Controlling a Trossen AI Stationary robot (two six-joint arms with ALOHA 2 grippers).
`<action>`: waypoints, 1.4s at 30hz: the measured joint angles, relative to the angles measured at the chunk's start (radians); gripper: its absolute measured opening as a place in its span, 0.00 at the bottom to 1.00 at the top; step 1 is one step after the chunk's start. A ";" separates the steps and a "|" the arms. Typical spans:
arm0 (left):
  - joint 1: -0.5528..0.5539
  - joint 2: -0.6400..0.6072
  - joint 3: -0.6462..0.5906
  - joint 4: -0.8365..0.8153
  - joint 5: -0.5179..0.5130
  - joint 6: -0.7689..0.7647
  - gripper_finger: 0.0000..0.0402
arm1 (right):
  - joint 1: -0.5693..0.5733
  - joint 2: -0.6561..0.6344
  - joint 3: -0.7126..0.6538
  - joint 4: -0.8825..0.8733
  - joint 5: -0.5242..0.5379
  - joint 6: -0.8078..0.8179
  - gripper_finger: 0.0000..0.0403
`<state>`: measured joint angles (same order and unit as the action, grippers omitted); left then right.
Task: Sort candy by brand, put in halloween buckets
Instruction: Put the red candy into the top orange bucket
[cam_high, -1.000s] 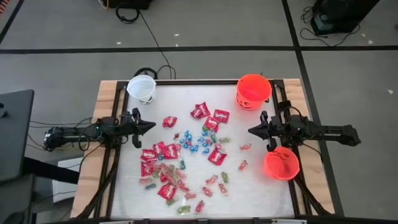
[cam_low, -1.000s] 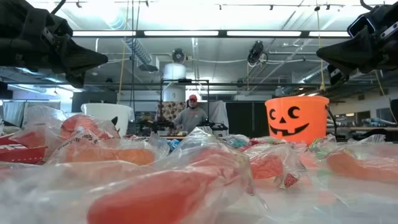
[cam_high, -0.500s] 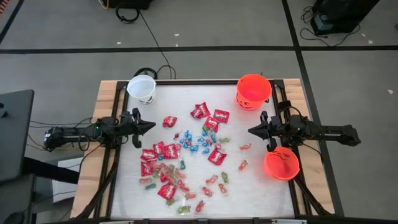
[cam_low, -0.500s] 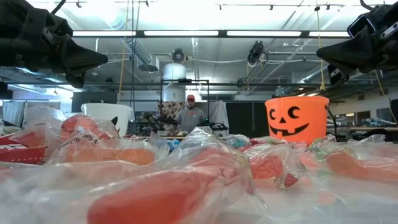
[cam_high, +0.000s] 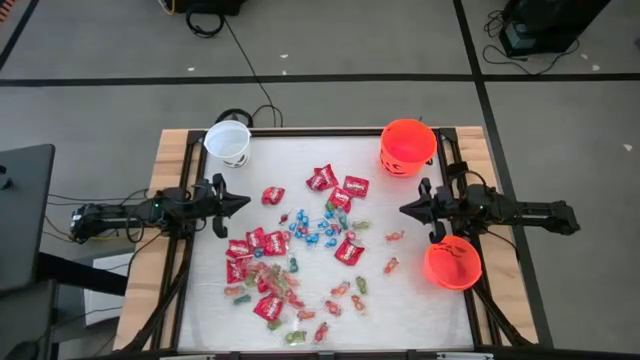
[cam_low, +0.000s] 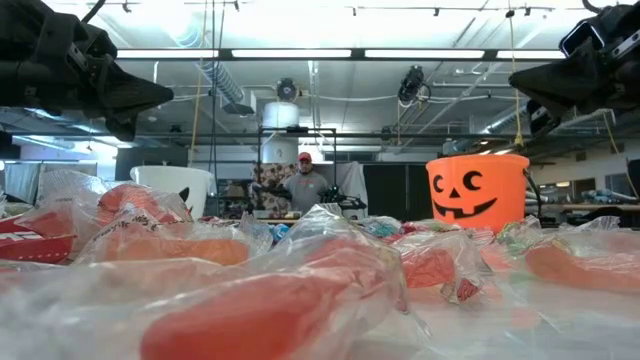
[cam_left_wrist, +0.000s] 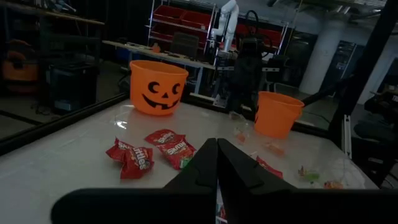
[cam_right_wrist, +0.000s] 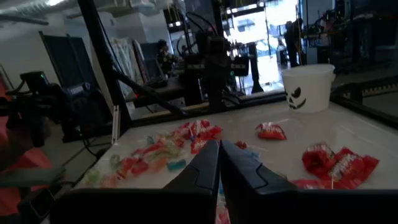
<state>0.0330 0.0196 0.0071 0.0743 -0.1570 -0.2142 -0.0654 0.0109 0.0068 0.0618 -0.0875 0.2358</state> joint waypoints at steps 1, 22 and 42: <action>0.000 0.000 0.000 0.025 0.000 0.000 0.04 | 0.000 0.000 0.000 0.010 0.000 0.006 0.07; 0.003 0.181 0.005 0.153 -0.146 0.027 0.04 | -0.034 0.259 0.082 -0.073 0.232 0.229 0.07; 0.111 0.631 0.197 0.129 -0.154 0.005 0.04 | -0.232 1.351 0.805 -0.121 0.209 -0.177 0.22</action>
<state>0.1437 0.6502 0.2039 0.2036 -0.3111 -0.2091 -0.2975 1.3620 0.8120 -0.0593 0.1219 0.0592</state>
